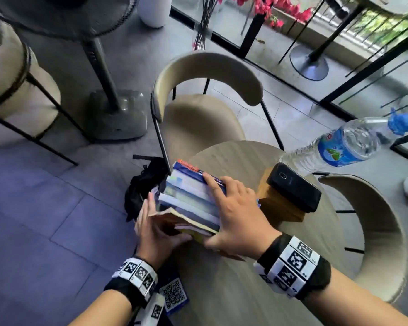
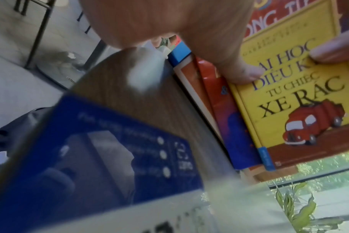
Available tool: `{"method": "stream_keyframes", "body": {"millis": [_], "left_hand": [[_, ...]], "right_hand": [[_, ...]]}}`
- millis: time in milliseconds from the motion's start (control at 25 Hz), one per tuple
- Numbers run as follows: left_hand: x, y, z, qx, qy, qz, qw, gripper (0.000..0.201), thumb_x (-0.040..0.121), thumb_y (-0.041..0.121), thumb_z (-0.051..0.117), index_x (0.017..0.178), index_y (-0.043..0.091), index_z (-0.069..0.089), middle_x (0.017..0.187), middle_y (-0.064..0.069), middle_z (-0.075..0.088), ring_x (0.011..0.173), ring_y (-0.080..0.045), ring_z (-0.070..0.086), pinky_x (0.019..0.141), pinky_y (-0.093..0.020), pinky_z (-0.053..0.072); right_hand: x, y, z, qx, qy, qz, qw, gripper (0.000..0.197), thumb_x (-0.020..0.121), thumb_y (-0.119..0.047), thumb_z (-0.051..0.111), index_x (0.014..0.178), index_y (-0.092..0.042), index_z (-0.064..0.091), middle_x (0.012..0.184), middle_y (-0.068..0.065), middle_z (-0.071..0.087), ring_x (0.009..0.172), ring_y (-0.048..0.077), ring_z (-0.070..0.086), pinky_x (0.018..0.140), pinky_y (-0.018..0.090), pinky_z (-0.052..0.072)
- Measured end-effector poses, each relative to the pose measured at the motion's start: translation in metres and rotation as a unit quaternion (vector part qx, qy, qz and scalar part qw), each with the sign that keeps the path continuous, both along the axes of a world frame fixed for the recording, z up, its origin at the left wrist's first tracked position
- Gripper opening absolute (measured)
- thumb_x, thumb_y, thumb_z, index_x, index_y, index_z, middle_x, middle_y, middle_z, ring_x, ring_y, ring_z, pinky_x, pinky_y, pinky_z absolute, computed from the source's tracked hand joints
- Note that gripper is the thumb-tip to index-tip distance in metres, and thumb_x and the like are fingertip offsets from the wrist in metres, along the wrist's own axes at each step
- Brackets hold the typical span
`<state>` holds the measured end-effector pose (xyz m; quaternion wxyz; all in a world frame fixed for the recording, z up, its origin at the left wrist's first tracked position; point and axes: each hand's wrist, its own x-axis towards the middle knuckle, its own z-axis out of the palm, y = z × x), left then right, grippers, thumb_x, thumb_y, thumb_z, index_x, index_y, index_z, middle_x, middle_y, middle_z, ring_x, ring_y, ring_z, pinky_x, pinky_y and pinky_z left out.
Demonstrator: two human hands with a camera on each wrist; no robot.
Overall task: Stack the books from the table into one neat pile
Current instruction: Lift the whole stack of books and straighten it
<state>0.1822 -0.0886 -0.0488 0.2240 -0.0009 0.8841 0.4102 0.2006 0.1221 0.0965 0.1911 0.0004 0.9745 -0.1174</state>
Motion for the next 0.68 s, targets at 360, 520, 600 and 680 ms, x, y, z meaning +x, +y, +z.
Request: {"method": "stream_keyframes", "body": {"millis": [360,520,600,680], "left_hand": [[0.022,-0.006,-0.006,0.051,-0.010,0.043,0.998,0.167,0.035,0.078,0.084,0.160,0.025,-0.013,0.170,-0.002,-0.006,0.156,-0.014,-0.001,0.123,-0.056,0.022],[0.022,-0.003,0.003,0.102,0.114,0.005,0.988,0.154,0.050,0.077,0.081,0.156,0.034,-0.023,0.170,-0.010,-0.007,0.158,-0.026,0.003,0.119,-0.060,0.027],[0.010,-0.004,0.006,0.132,0.131,-0.025,0.982,0.151,0.054,0.081,0.077,0.155,0.035,-0.025,0.170,-0.007,0.005,0.156,-0.027,0.016,0.116,-0.057,0.032],[0.001,-0.009,0.003,0.157,0.120,-0.043,0.979,0.148,0.054,0.082,0.076,0.154,0.040,-0.024,0.167,0.010,0.023,0.148,-0.020,0.035,0.110,-0.050,0.041]], "right_hand": [[0.001,-0.014,0.005,0.040,-0.037,0.000,0.999,0.134,0.054,-0.086,0.056,0.156,-0.039,-0.017,0.151,0.008,0.028,0.134,0.030,0.035,0.108,0.049,0.033],[0.003,-0.021,0.003,0.053,-0.040,-0.013,0.998,0.135,0.053,-0.091,0.053,0.155,-0.040,-0.020,0.155,0.010,0.025,0.141,0.032,0.029,0.114,0.063,0.024],[0.004,-0.023,0.003,0.058,-0.043,-0.015,0.997,0.136,0.052,-0.090,0.054,0.155,-0.040,-0.020,0.156,0.010,0.024,0.142,0.033,0.028,0.114,0.068,0.021],[0.005,-0.025,0.005,0.065,-0.048,-0.013,0.997,0.135,0.054,-0.089,0.055,0.154,-0.042,-0.023,0.157,0.012,0.022,0.142,0.034,0.028,0.114,0.071,0.017]]}}
